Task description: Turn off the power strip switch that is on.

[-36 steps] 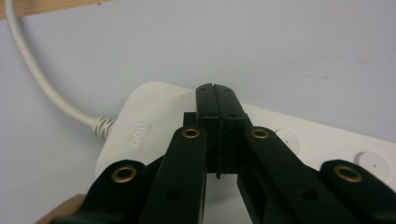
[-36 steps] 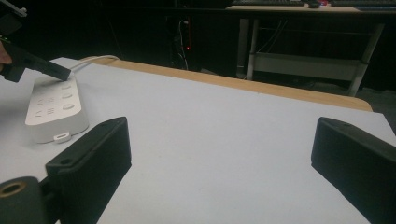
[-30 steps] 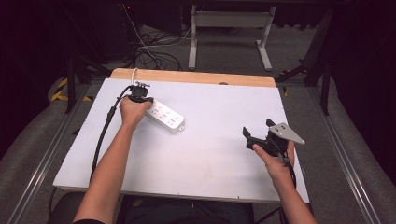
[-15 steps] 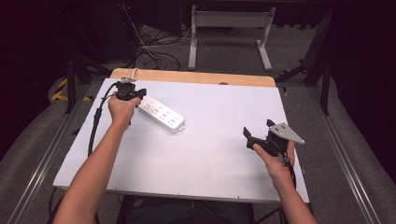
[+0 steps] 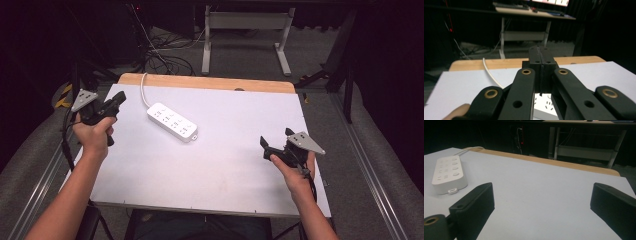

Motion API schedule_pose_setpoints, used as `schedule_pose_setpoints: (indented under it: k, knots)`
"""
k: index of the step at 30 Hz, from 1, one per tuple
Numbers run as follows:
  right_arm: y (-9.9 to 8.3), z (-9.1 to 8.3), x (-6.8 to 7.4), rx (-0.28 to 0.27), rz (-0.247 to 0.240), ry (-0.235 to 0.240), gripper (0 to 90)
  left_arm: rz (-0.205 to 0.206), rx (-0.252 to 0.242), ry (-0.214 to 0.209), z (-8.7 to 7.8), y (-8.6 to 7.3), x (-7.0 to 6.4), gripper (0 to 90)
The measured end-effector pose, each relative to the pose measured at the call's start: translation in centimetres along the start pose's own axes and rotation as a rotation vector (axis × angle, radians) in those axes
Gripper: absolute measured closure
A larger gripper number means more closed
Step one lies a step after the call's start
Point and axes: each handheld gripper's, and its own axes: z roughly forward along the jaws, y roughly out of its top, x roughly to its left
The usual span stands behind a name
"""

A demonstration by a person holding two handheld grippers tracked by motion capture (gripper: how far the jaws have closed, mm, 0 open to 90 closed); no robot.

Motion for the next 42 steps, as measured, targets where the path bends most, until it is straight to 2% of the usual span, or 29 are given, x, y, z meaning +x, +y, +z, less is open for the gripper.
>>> schedule_pose_setpoints:
  k: [2, 5, 7, 10, 12, 16, 21, 27, 29, 32, 35, 37, 38, 40, 42]
  knots:
    - [0.0, 0.0, 0.0, 0.000, 0.000, -0.002, 5.8, 0.025, -0.015, 0.014, -1.3, -0.5, -0.4, 90.0]
    - [-0.1, 0.0, 0.1, 0.003, 0.001, -0.002, 5.9, 0.006, -0.048, 0.042, -3.1, -1.2, -0.8, 90.0]
    - [-0.1, -0.1, 0.1, 0.001, -0.001, -0.001, 6.0, 0.008, -0.071, 0.075, -4.2, -2.0, -1.2, 90.0]
    - [0.0, -0.2, 0.2, -0.004, -0.002, 0.004, 6.0, 0.005, -0.061, 0.117, -5.4, -3.7, -1.8, 90.0]
    - [0.1, -0.2, 0.2, -0.006, -0.004, 0.007, 6.0, -0.003, -0.069, 0.144, -5.7, -3.9, -1.5, 90.0]
    - [0.1, 0.0, 0.3, -0.003, -0.014, 0.010, 6.0, 0.011, -0.102, 0.178, -5.8, -3.9, -0.6, 90.0]
    - [0.1, 0.0, 0.4, -0.001, -0.018, 0.015, 6.1, 0.022, -0.098, 0.190, -5.6, -4.1, -0.6, 90.0]
    - [0.0, 0.0, 0.5, 0.003, -0.015, 0.012, 6.1, 0.028, -0.084, 0.185, -5.5, -4.3, -0.8, 89.7]
    - [0.0, 0.0, 0.5, 0.003, -0.015, 0.012, 6.1, 0.018, -0.087, 0.177, -5.5, -4.3, -0.8, 84.2]
    - [0.0, -0.1, 0.5, 0.004, -0.016, 0.012, 6.1, 0.008, -0.093, 0.189, -5.4, -4.2, -0.8, 70.9]
    - [-0.1, 0.0, 0.4, 0.003, -0.010, 0.011, 6.1, -0.019, -0.098, 0.204, -5.2, -4.0, -0.9, 53.2]
    - [-0.1, 0.0, 0.4, 0.003, -0.009, 0.011, 6.1, -0.011, -0.076, 0.175, -5.1, -4.1, -0.8, 35.6]
    - [-0.1, -0.1, 0.3, 0.002, -0.009, 0.010, 6.1, -0.010, -0.070, 0.159, -5.1, -4.1, -0.8, 30.4]
    - [-0.1, 0.0, 0.4, 0.004, -0.011, 0.008, 6.2, 0.004, -0.062, 0.145, -5.0, -4.2, -0.9, 25.7]
    - [-0.1, -0.1, 0.4, 0.004, -0.011, 0.011, 6.4, 0.023, -0.060, 0.136, -5.1, -4.2, -1.0, 25.0]
